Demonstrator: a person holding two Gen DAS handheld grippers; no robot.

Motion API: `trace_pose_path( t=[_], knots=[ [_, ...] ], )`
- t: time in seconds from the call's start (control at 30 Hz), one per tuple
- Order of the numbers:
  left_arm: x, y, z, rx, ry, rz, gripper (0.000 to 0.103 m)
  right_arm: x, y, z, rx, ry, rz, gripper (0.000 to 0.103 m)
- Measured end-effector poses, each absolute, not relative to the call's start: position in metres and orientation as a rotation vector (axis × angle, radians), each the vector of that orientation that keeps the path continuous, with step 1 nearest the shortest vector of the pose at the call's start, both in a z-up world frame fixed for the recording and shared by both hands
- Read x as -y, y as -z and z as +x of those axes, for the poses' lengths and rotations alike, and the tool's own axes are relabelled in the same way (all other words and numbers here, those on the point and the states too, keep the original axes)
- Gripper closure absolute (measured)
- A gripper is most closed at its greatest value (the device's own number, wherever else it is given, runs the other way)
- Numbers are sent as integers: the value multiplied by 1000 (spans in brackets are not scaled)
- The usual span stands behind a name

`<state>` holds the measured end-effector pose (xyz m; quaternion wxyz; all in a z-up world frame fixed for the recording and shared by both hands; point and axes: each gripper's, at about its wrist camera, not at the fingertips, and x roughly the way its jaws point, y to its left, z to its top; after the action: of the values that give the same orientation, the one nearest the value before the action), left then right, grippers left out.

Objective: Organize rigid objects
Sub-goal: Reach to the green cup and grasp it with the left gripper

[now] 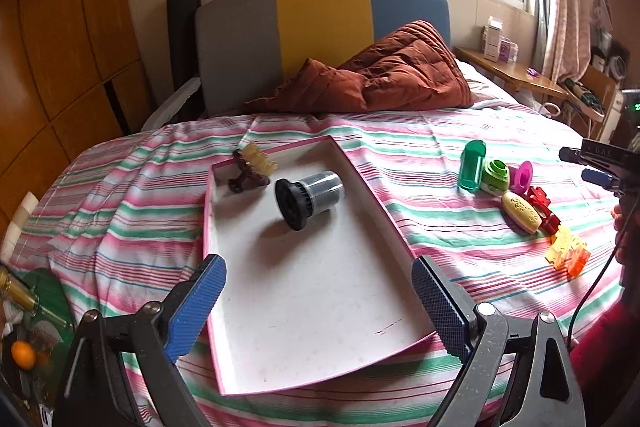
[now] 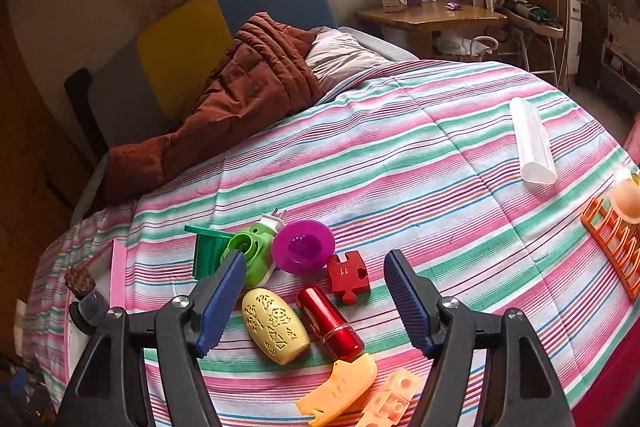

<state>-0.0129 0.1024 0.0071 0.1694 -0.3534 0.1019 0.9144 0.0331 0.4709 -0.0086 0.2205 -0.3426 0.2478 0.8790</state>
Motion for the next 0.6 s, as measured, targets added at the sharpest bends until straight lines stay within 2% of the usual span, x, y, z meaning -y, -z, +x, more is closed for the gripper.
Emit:
trace_pose_path(
  t=[0.3, 0.6],
  knots=[
    [-135, -4, -17, -343, -2539, -1007, 8, -475, 9, 36, -729, -2440, -931, 31],
    [-172, 3, -25, -323, -2425, -1028, 8, -482, 11, 39, -789, -2417, -924, 31]
  ],
)
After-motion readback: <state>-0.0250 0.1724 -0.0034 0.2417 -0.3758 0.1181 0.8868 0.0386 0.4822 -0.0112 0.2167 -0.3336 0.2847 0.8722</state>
